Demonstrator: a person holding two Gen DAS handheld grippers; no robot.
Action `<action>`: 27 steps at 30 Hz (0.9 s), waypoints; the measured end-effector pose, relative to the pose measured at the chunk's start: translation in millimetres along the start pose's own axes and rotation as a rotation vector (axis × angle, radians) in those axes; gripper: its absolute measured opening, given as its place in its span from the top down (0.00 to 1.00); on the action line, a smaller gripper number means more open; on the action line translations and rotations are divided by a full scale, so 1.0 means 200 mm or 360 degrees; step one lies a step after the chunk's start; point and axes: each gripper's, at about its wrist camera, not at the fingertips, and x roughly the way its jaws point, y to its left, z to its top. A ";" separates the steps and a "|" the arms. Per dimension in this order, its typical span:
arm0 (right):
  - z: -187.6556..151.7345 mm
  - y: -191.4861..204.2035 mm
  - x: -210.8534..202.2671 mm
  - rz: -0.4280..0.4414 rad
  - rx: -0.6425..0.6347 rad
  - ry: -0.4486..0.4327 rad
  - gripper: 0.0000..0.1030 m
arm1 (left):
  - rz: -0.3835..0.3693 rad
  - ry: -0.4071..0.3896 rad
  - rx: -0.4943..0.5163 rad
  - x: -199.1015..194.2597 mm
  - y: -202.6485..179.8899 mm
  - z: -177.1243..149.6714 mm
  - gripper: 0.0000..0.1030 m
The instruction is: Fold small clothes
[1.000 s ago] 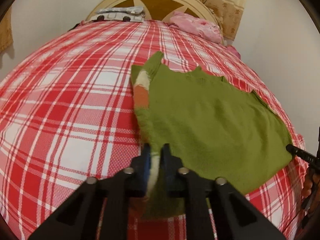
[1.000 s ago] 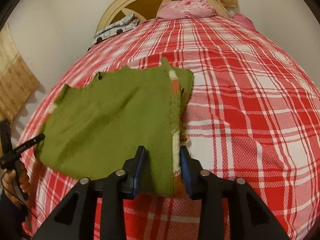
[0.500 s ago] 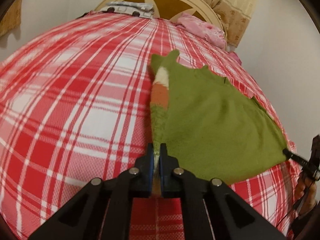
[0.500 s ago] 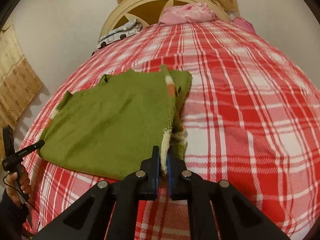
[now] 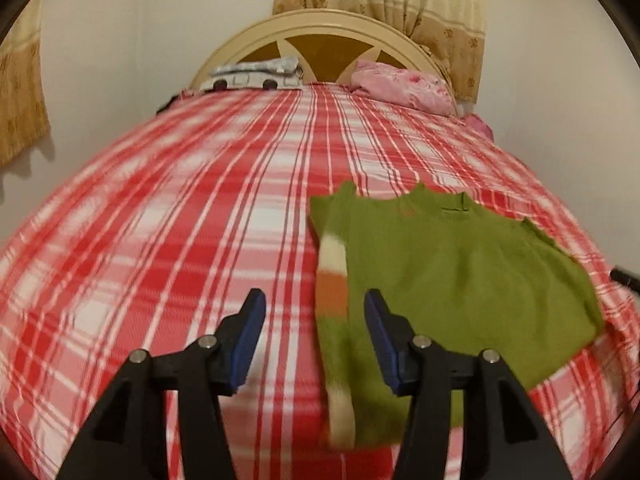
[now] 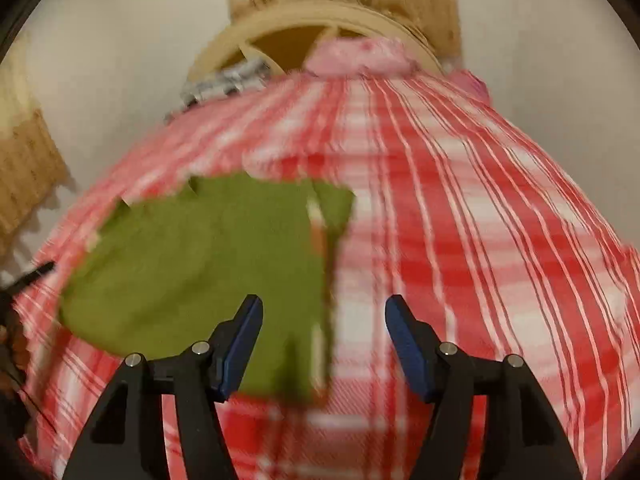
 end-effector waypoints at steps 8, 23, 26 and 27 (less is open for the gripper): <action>0.27 0.16 0.46 0.0253 0.0020 0.0145 0.37 | 0.0165 0.0184 0.0117 0.39 -0.07 0.13 0.46; 0.20 -0.13 0.64 -0.0061 0.0357 0.0233 0.31 | 0.0358 0.0250 0.0146 0.51 0.00 0.04 0.37; 0.21 -0.04 0.51 -0.0081 0.0289 0.0102 0.31 | 0.0344 0.0253 0.0142 0.51 0.01 0.04 0.37; 0.20 0.00 0.47 -0.0062 0.0255 0.0077 0.31 | 0.0340 0.0253 0.0137 0.51 0.01 0.03 0.37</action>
